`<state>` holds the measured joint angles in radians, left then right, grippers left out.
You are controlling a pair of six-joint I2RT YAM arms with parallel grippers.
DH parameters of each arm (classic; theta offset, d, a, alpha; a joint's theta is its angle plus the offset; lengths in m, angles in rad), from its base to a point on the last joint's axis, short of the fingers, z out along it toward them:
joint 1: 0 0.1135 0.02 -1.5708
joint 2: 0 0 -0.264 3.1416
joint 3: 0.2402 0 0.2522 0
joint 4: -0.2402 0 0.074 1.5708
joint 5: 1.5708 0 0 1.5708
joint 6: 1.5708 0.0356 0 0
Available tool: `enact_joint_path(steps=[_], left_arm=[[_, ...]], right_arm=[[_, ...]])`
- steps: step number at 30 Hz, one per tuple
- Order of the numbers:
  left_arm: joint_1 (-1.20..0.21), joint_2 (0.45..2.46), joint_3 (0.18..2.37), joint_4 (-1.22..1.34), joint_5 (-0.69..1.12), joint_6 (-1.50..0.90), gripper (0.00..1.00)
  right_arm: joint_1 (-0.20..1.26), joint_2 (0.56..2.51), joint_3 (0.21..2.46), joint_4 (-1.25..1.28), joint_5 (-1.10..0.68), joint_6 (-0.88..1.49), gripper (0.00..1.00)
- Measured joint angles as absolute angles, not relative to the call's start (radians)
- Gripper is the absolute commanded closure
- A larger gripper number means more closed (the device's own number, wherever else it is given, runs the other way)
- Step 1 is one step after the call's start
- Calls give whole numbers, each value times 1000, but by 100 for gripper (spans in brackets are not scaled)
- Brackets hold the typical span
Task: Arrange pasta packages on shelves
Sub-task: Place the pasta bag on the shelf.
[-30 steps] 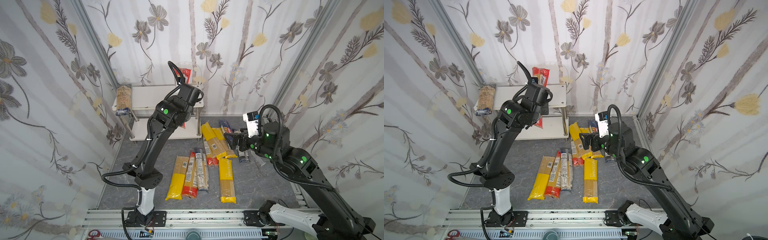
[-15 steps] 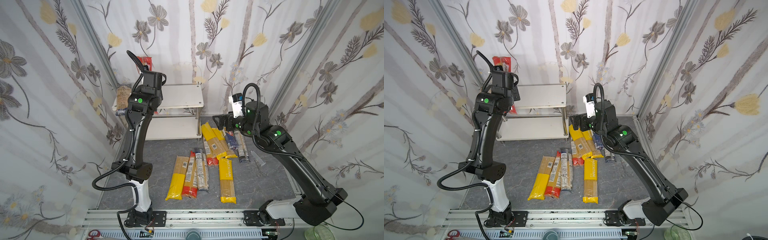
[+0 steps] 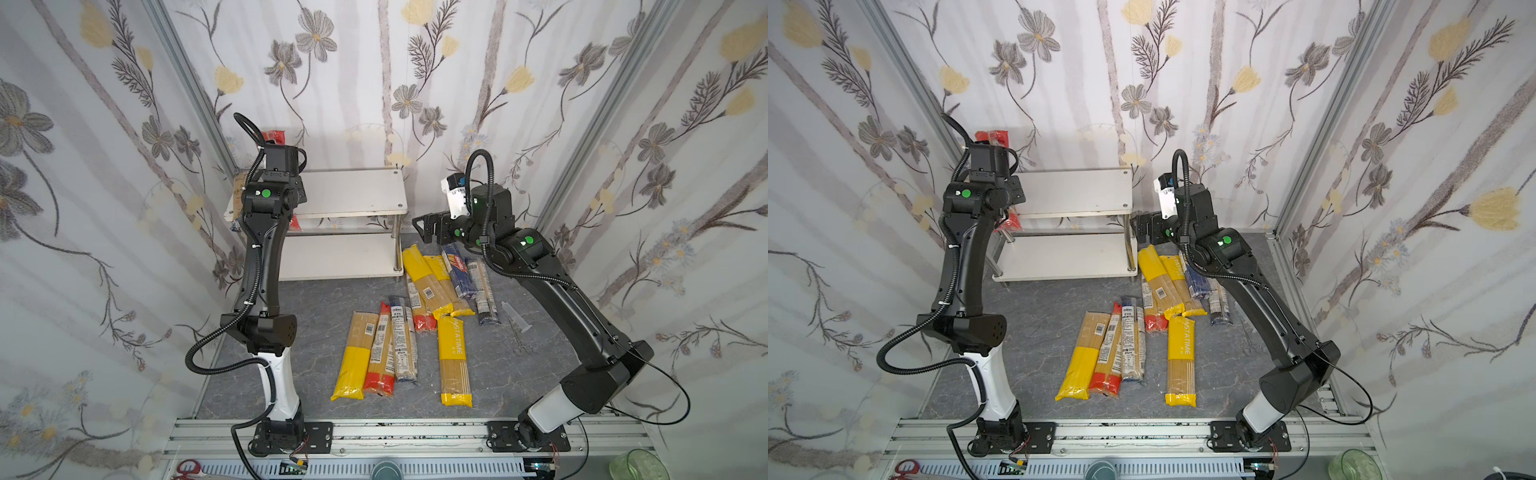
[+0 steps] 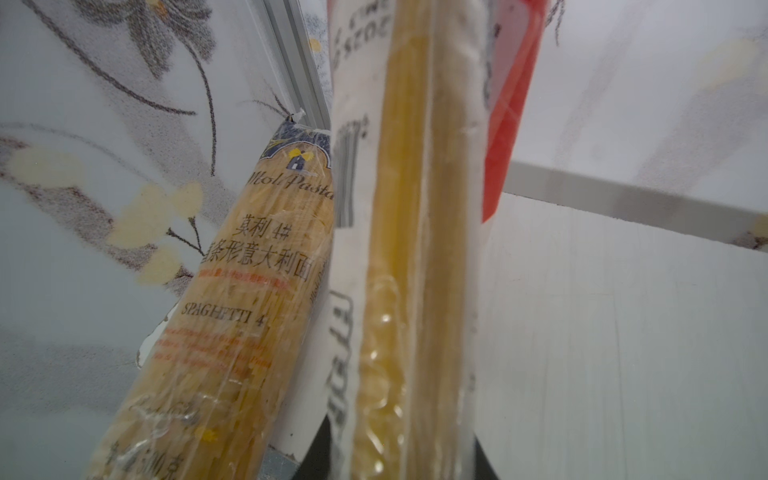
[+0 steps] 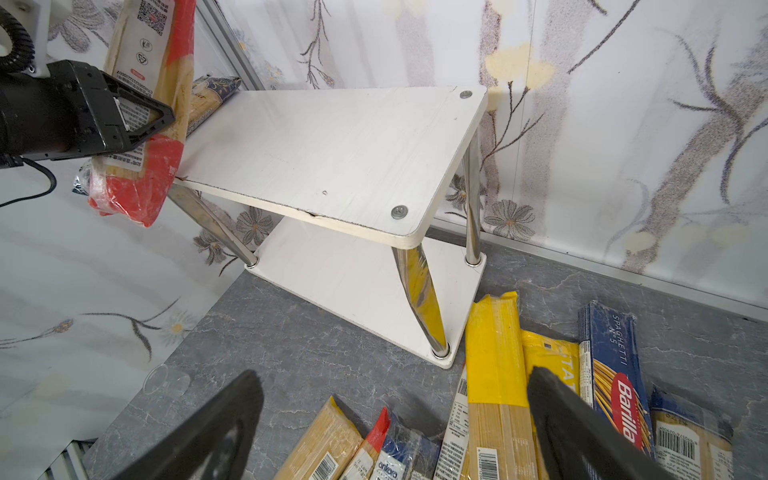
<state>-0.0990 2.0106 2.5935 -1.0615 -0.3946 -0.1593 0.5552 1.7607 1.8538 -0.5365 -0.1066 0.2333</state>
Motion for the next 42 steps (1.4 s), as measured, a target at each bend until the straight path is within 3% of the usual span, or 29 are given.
enact_joint_path(steps=[6,12,24,32,42], left_arm=[[-78,2022,2593,-1047,-372,-161,83],[-71,2036,2593,-1016,-354,-161,45],[-79,2020,2585,-932,-311,-170,23],[-161,1922,2552,-924,-311,-184,9],[-384,1695,2238,-914,-403,-200,5]], right_arm=[[542,1798,1885,-542,-125,234,0],[531,1832,1910,-543,-147,235,0],[521,1853,1939,-555,-159,245,0],[517,1840,1939,-598,-158,242,0],[517,1672,1764,-626,-142,234,0]])
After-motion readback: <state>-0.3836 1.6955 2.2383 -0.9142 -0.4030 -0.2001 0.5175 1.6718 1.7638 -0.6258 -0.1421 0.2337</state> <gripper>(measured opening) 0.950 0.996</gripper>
